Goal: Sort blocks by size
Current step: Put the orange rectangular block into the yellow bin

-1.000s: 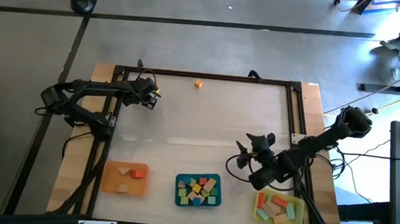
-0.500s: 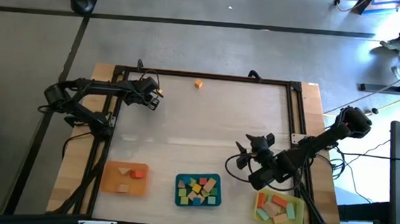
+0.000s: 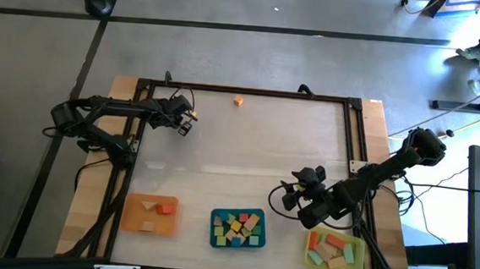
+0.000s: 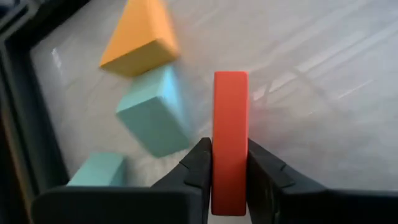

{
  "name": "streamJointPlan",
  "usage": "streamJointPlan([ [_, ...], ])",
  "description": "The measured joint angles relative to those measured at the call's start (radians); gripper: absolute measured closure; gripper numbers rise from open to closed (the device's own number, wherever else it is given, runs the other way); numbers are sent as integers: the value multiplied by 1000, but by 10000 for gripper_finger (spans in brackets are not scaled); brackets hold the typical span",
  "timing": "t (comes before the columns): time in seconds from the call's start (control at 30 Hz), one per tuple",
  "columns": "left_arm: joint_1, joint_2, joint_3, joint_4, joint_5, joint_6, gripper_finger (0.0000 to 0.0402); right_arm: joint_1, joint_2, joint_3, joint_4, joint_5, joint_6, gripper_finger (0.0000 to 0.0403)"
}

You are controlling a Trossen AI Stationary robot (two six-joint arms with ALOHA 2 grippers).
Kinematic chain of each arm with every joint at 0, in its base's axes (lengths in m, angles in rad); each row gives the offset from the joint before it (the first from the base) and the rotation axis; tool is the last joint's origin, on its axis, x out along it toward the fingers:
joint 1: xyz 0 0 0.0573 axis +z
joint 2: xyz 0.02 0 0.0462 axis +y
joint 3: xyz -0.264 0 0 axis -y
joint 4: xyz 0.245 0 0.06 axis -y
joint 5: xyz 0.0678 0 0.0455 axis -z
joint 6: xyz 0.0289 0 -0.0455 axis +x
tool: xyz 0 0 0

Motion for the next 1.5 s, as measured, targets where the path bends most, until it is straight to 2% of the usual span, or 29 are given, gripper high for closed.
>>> streamJointPlan([
  [0.13, -92, -72, 0, -4, 16, -23, 340, 0, 0, 0, -1, 36, -4, 148],
  [0.27, -215, -175, 0, 7, 59, -12, 351, 0, 0, 0, 23, 69, -49, 148],
  [0.43, -384, -297, 0, 58, 89, 5, 350, 0, 0, 0, 180, 101, -253, 148],
  [0.63, -569, -368, 0, 250, 171, 47, 342, -15, 1, 0, 393, 97, -497, 148],
  [0.87, -733, -368, 0, 435, 217, 111, 347, -107, 61, 0, 677, -49, -767, 148],
  [1.1, -829, -361, 0, 547, 217, 113, 340, -198, 160, 0, 1058, -221, -1030, 148],
  [1.3, -891, -336, 0, 656, 218, 142, 345, -253, 248, 0, 1308, -352, -1086, 148],
  [1.5, -933, -260, 0, 792, 218, 165, 339, -269, 324, 0, 1527, -429, -1156, 148],
])
